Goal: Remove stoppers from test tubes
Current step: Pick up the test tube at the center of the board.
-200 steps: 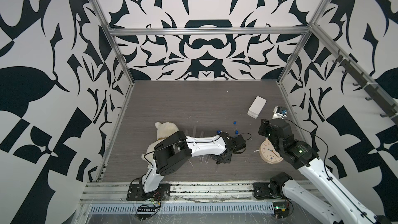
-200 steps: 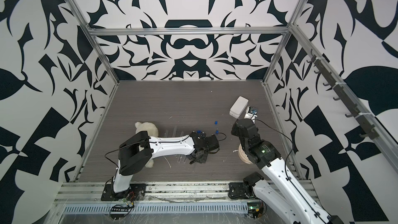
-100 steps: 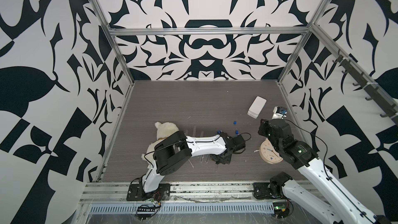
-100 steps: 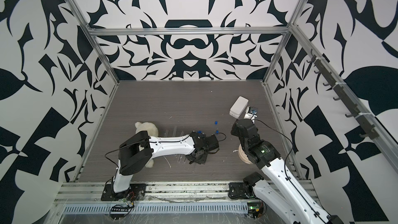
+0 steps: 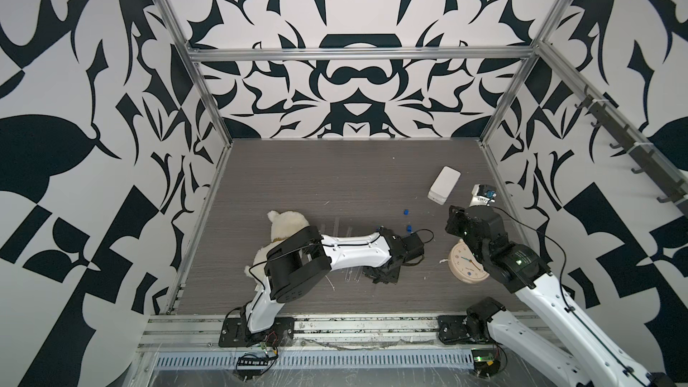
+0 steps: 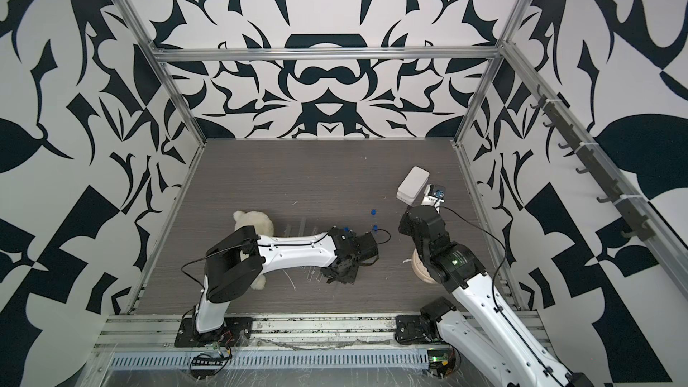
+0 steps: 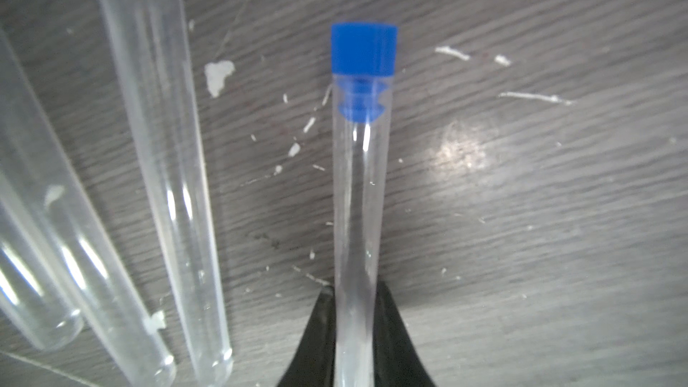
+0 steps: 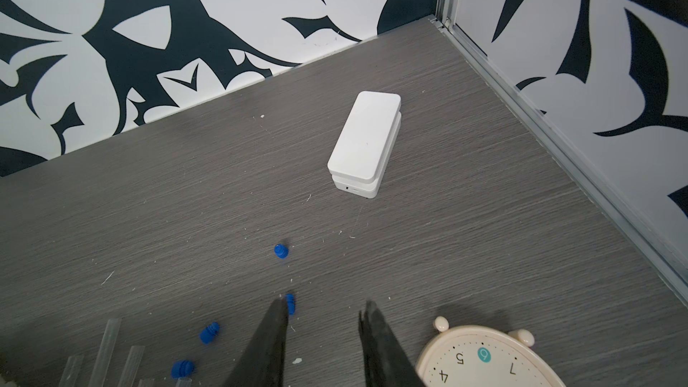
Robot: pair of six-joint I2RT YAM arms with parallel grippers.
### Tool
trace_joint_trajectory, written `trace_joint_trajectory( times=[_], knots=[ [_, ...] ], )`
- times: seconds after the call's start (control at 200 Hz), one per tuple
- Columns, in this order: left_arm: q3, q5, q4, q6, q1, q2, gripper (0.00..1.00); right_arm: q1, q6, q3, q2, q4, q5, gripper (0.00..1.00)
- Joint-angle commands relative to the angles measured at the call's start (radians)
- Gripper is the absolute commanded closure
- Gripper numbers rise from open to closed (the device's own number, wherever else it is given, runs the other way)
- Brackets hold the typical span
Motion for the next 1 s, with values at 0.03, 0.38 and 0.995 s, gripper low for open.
trace_joint_trajectory(
  times=[0.03, 0.38, 0.995],
  knots=[
    [-0.067, -0.04, 0.046, 0.022, 0.006, 0.005, 0.86, 0.0, 0.007, 0.018, -0.02, 0.035, -0.023, 0.65],
    [-0.163, -0.221, 0.171, 0.17, 0.043, -0.244, 0.86, 0.0, -0.019, 0.105, -0.112, -0.001, -0.063, 0.65],
    [-0.398, -0.191, 0.481, 0.437, 0.058, -0.636, 0.84, -0.001, 0.109, -0.013, 0.089, 0.355, -0.487, 0.68]
  ],
)
